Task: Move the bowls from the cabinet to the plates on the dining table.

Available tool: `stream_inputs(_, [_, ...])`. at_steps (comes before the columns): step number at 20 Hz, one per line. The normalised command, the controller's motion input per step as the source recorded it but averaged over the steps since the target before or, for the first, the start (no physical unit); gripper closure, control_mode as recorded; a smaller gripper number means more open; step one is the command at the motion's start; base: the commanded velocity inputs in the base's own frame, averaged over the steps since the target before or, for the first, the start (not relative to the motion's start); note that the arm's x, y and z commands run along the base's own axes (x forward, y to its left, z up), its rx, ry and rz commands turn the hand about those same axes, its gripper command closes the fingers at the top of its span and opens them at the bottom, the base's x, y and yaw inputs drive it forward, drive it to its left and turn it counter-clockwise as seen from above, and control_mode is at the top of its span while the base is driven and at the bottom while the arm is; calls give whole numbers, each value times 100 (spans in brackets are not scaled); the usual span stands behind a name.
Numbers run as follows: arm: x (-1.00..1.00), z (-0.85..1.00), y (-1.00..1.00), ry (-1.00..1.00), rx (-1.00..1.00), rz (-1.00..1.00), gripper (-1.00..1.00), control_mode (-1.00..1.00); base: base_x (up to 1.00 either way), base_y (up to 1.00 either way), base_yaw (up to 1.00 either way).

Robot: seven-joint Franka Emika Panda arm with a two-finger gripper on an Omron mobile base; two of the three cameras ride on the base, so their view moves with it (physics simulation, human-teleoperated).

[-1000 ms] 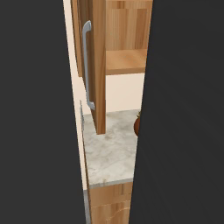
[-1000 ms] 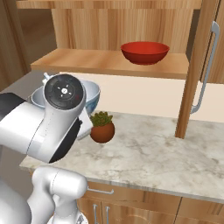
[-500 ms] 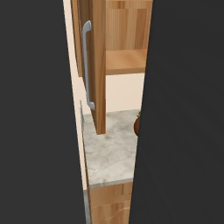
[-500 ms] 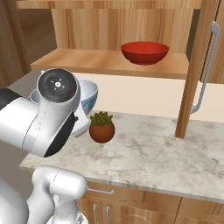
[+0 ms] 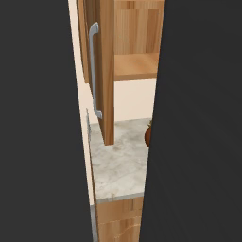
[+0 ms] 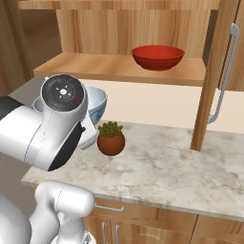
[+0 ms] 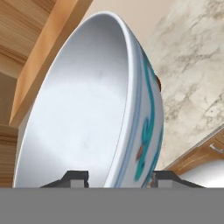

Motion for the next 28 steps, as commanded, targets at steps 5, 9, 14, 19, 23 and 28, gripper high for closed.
stream_inputs(5, [0, 0, 0, 0, 0, 0, 100, -100, 0, 0, 0])
stream_inputs(9, [0, 0, 0, 0, 0, 0, 100, -100, 0, 0, 0])
stream_inputs(14, [0, 0, 0, 0, 0, 0, 100, 100, -6, 0, 0])
stream_inputs(19, [0, 0, 0, 0, 0, 0, 100, 100, -37, 0, 0])
stream_inputs(23, [0, 0, 0, 0, 0, 0, 100, 100, -42, 0, 0])
stream_inputs(28, [0, 0, 0, 0, 0, 0, 100, 100, -40, 0, 0])
